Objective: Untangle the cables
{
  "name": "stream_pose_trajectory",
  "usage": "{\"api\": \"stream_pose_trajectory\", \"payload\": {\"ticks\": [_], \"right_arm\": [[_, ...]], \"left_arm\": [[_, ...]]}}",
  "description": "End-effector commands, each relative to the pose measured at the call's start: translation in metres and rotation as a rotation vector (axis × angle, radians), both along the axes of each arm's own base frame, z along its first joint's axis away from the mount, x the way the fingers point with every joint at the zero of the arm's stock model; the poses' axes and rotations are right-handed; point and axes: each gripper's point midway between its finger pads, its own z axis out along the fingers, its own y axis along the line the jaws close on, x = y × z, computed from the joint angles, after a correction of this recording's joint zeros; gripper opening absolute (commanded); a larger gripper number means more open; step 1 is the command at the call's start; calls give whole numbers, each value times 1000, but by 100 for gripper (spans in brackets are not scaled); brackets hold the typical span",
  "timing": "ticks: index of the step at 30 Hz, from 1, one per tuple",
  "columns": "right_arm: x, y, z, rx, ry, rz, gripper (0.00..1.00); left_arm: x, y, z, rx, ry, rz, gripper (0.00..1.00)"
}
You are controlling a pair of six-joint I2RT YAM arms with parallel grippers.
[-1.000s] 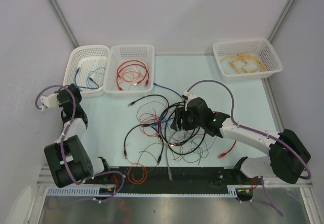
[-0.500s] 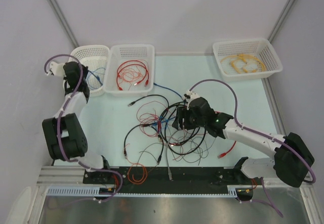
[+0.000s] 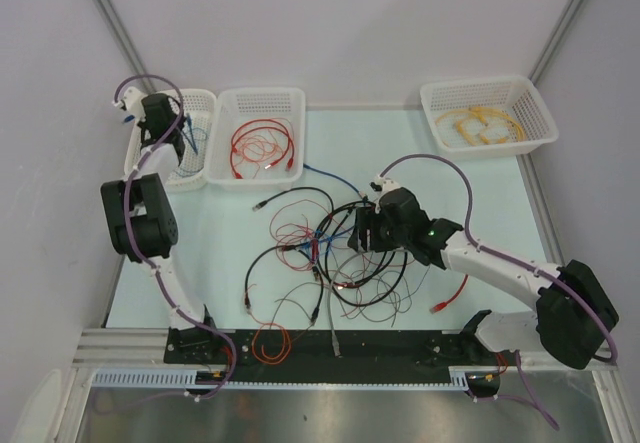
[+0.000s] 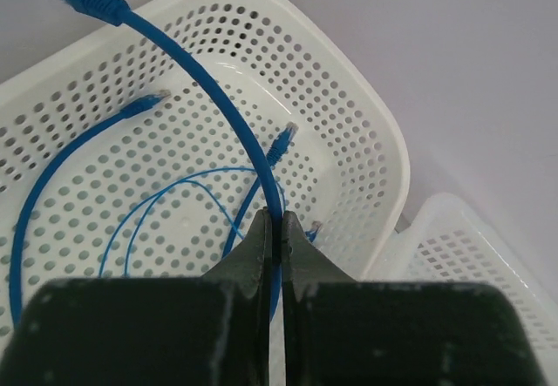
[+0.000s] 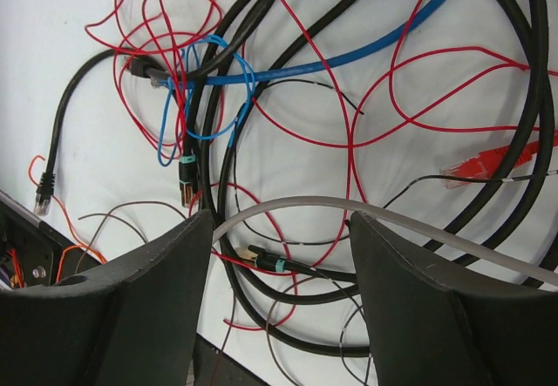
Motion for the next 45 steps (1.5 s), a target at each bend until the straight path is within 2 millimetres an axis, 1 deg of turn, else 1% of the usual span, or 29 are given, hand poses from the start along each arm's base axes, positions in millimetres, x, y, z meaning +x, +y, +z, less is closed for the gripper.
{"api": "stream_pose_trajectory", "payload": {"ticks": [1, 3, 4, 6, 7, 10, 12, 14, 16, 18, 19, 21, 22, 23, 25, 27, 28, 29, 31, 32, 33, 35, 36, 38, 39, 41, 42, 43, 45], "right_arm": [[8, 8, 9, 33, -24, 17, 69], [8, 8, 5, 29, -13, 17, 69], [8, 9, 5, 31, -9, 17, 69], [8, 10, 4, 35, -4, 19, 69], [8, 10, 2, 33, -1, 20, 69], [8, 11, 1, 36, 4, 21, 69], [7, 12, 1, 41, 9, 25, 68], [7, 12, 2, 44, 10, 23, 68], [7, 11, 2, 42, 9, 21, 68], [7, 11, 3, 44, 8, 18, 68], [6, 11, 3, 43, 7, 17, 68], [6, 11, 3, 42, 7, 17, 68], [6, 11, 3, 43, 8, 16, 68], [6, 11, 4, 43, 6, 16, 68], [5, 13, 5, 46, 5, 20, 68], [4, 14, 6, 49, -1, 22, 68], [3, 15, 8, 52, -4, 26, 68], [3, 15, 8, 52, -6, 25, 68], [2, 16, 11, 56, -15, 28, 68], [2, 17, 13, 59, -20, 26, 68], [2, 17, 15, 64, -29, 26, 68], [1, 17, 22, 75, -45, 21, 68], [1, 17, 26, 81, -52, 21, 68], [-3, 19, 33, 90, -71, 26, 68], [-5, 18, 35, 92, -76, 27, 68], [-8, 19, 42, 101, -91, 26, 68], [-8, 18, 45, 104, -98, 21, 68], [-7, 16, 49, 109, -109, 10, 69], [-6, 16, 61, 139, -135, 3, 70]], "left_arm": [[29, -15, 34, 126, -4, -94, 0], [34, -24, 25, 171, 54, -139, 0], [35, -27, 26, 190, 60, -150, 0], [32, -28, 18, 214, 101, -158, 0], [30, -28, 15, 214, 113, -159, 0], [18, -33, -8, 222, 179, -183, 0], [15, -37, -17, 233, 204, -201, 0], [10, -41, -34, 236, 259, -228, 0], [5, -38, -42, 234, 287, -217, 0], [2, -37, -43, 238, 294, -207, 0], [1, -35, -42, 242, 294, -195, 7], [-5, -34, -45, 234, 325, -182, 27], [-7, -32, -44, 225, 332, -168, 41], [-9, -30, -40, 230, 330, -153, 48], [-13, -29, -37, 225, 335, -139, 59], [-18, -27, -23, 229, 312, -115, 63], [-22, -29, -24, 228, 315, -111, 66], [-26, -28, -10, 231, 289, -99, 67], [-34, -33, -5, 220, 279, -97, 70], [-40, -35, 15, 218, 238, -88, 72], [-47, -38, 14, 213, 239, -91, 74], [-55, -45, 27, 209, 209, -95, 80], [-65, -47, 40, 204, 185, -94, 84], [-74, -52, 49, 192, 163, -101, 87], [-83, -56, 61, 191, 139, -109, 91], [-94, -65, 67, 186, 133, -125, 93], [-101, -73, 82, 187, 103, -141, 94], [-106, -77, 88, 187, 92, -148, 97], [-115, -93, 91, 188, 88, -183, 99]]}}
